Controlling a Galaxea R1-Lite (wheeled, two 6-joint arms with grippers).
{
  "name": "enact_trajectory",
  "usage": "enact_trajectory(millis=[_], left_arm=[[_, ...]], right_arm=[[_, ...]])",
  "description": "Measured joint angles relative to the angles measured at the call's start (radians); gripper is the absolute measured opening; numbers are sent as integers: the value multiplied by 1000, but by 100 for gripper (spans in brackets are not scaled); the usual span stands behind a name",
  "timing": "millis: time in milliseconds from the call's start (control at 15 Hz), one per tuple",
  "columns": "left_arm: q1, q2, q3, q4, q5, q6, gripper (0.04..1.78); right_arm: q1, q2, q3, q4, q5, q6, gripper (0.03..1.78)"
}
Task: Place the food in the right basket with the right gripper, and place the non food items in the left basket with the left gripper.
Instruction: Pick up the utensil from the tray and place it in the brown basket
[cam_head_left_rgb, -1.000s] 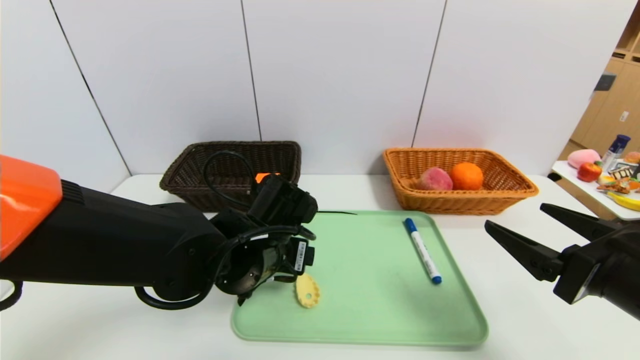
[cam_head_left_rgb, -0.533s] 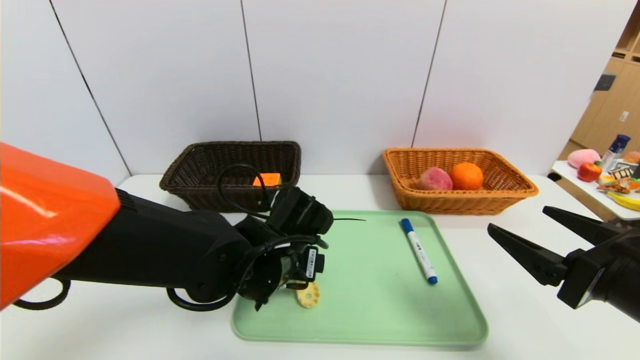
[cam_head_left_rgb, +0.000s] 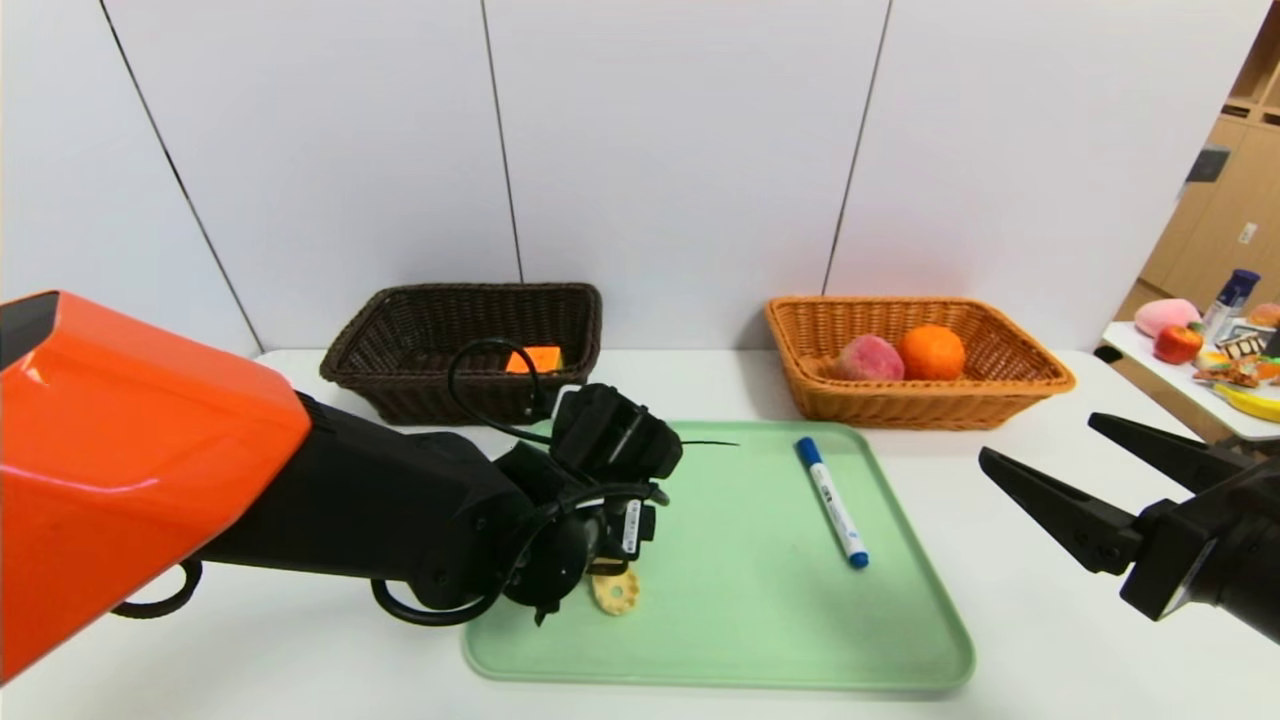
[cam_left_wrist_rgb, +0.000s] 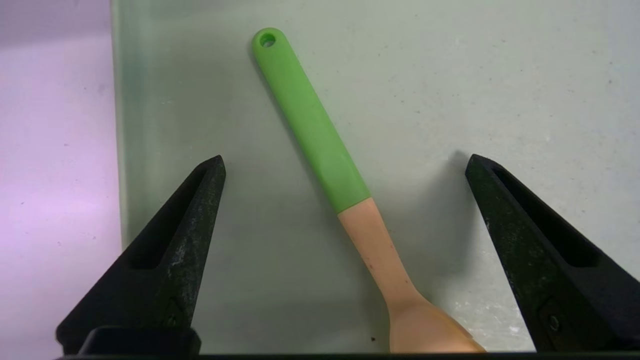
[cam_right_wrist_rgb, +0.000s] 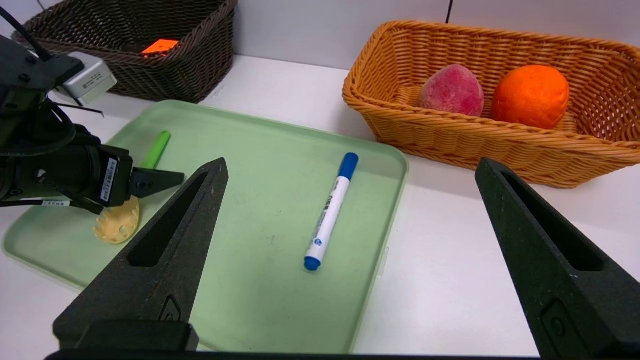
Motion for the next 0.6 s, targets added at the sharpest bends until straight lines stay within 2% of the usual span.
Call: enact_trajectory(millis=[133,400,600], left_arm=[[0,2,8,-4,5,-3,165],[0,3,13,-18,2,2,115],[0,-1,22,-17,3,6,93]], right_arm=[[0,0,0,0,0,0,171],[0,0,0,0,1,1,171],[0,0,0,1,1,1,171]])
